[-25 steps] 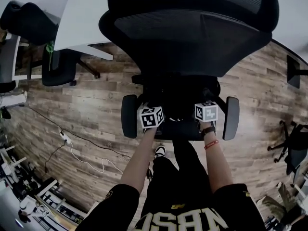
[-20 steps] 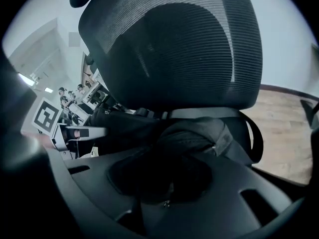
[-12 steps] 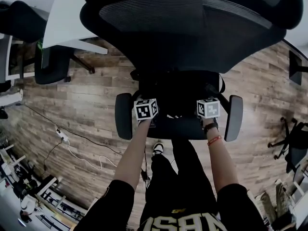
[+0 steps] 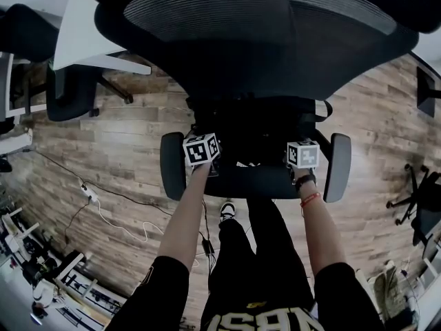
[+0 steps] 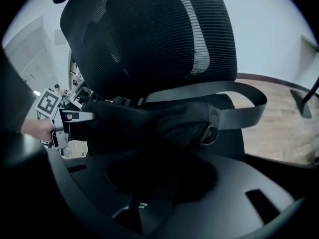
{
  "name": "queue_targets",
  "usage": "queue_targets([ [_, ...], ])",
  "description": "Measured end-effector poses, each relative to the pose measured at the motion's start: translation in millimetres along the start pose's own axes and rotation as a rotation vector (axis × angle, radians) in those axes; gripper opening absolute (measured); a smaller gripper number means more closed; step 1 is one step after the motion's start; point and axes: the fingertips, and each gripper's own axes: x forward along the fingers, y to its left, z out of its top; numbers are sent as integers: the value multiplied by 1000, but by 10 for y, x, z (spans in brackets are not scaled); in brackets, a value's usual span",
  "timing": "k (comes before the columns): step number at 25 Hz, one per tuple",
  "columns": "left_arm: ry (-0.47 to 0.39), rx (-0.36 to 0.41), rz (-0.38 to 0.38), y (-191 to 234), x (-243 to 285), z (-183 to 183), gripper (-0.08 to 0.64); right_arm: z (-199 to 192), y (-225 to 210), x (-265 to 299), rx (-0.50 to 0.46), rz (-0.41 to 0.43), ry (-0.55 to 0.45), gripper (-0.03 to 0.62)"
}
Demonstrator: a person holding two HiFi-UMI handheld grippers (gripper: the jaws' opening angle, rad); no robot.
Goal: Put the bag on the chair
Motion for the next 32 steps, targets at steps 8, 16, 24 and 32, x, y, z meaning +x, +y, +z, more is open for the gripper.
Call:
queue_targets([
  [8,2,-11,-2,-98,-185,-78,377,-3,10,-155,63,-1,-63,291],
  [16,11,-20,-31,-257,-473,-282,380,-145,127,-438,106,-17,-119,311],
  [24,-32,46,-69,-487,-936,-283,379,-65,496,-856,58,-6,-199,311],
  [32,-143,92,-121,-772,-1488,39,377,254,948,-1366,-47,-7,-313,299],
])
